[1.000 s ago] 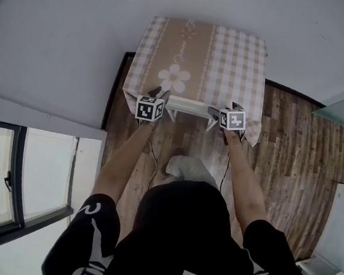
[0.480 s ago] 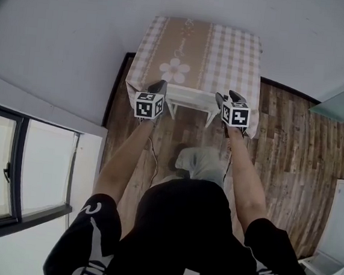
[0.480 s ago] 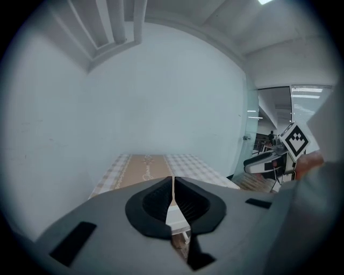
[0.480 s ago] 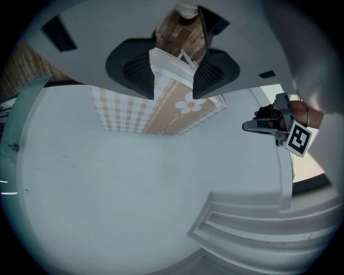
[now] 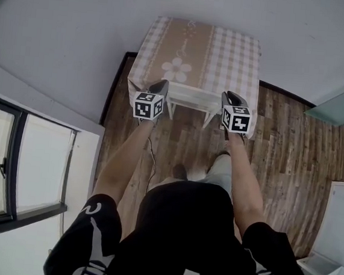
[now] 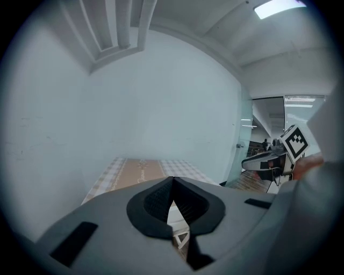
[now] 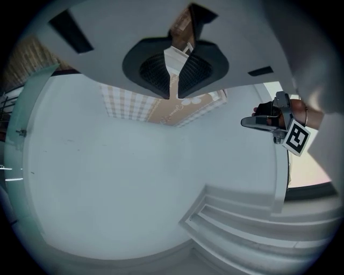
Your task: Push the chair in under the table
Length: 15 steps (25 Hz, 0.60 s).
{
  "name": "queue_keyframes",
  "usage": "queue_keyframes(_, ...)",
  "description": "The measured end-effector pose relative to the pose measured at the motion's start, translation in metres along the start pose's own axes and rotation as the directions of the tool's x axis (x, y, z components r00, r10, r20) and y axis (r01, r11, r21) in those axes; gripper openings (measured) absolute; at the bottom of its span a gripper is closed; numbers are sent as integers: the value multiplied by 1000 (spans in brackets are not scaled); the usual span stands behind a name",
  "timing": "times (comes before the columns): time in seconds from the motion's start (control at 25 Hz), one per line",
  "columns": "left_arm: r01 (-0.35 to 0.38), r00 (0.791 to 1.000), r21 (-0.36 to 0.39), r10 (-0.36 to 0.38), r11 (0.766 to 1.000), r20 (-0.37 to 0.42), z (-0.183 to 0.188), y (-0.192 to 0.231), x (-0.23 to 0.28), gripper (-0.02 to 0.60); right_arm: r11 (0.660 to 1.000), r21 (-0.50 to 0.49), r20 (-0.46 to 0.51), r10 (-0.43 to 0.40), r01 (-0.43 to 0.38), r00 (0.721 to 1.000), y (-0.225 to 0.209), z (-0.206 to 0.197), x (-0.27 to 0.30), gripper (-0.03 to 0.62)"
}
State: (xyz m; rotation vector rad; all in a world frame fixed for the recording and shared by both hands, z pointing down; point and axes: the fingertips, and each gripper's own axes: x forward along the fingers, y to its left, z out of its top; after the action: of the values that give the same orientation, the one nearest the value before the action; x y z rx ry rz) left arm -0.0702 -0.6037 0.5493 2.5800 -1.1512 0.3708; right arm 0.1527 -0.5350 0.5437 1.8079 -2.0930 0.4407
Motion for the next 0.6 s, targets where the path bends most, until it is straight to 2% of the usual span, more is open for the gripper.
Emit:
queue_keyframes(0.08, 12, 1000, 7, -12, 1000, 2, -1, -3, 1, 26, 1000, -9, 12, -11, 11, 1000, -1, -1, -2, 39)
queue_keyframes(0.24, 34, 999, 19, -34, 999, 6, -2, -12, 2, 26, 1000, -11, 20, -19, 19, 1000, -5, -5, -6, 17)
queue_keyframes(0.6, 53, 999, 19, -53, 998, 5, -2, -26, 11, 25, 1000, -11, 32, -5, 5, 999, -20, -8, -8, 15)
